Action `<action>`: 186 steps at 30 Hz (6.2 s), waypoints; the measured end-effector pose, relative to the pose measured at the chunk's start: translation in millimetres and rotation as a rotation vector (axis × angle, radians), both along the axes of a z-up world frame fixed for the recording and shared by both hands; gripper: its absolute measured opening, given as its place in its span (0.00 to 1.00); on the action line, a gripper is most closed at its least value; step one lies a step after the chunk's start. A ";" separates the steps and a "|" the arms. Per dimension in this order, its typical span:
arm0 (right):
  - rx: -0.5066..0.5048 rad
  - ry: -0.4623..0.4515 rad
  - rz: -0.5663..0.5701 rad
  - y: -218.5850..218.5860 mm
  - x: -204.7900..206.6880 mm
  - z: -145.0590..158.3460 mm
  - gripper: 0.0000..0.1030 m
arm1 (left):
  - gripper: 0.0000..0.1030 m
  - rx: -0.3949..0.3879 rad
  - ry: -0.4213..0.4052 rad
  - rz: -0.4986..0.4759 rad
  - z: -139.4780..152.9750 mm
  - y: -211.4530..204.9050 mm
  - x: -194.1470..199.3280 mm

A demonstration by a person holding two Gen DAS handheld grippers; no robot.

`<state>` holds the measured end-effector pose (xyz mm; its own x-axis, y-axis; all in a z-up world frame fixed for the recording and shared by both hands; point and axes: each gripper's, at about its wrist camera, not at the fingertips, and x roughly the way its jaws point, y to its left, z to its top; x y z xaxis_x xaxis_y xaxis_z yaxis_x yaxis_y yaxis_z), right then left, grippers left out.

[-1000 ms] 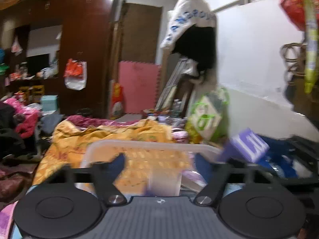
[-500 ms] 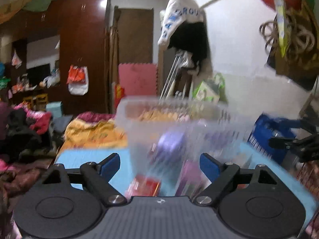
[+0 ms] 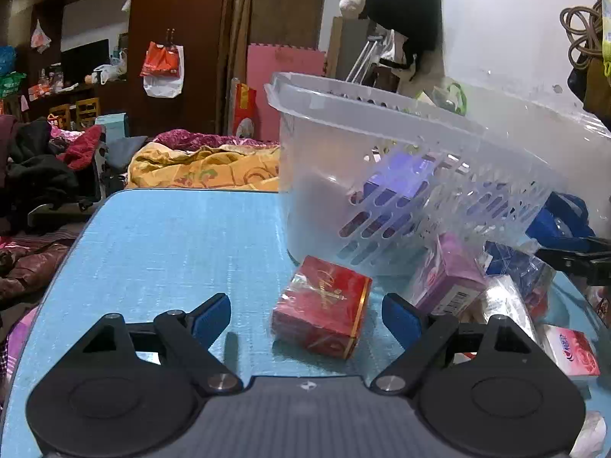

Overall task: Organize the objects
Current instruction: 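Grasp the foil-wrapped box with the right tool while the left tool grasps the red box, then lift the foil box and red box over the basket and release both, then grasp the small barcoded packet with the right tool while the left tool grasps the pink box, then lift the packet and pink box over the basket and release both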

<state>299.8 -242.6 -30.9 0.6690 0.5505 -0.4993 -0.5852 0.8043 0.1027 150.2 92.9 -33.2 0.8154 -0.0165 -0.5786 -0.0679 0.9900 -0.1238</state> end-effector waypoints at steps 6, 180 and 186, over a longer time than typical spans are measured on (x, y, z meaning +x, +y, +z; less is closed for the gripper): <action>-0.087 0.029 0.015 19.1 1.7 -14.4 0.85 | 0.86 0.068 0.051 0.002 -7.8 -11.0 9.1; 0.199 -0.354 0.092 4.6 -135.0 2.6 0.34 | 0.40 -0.105 -0.318 -0.076 2.3 -51.8 -51.3; 0.225 -0.448 0.106 -5.9 -155.5 37.1 0.34 | 0.40 -0.142 -0.402 -0.125 31.0 -48.3 -73.3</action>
<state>144.3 -248.6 6.2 0.7250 0.6877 -0.0373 -0.6885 0.7251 -0.0131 76.9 44.6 -2.2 0.9617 -0.1862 -0.2011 0.1330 0.9587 -0.2515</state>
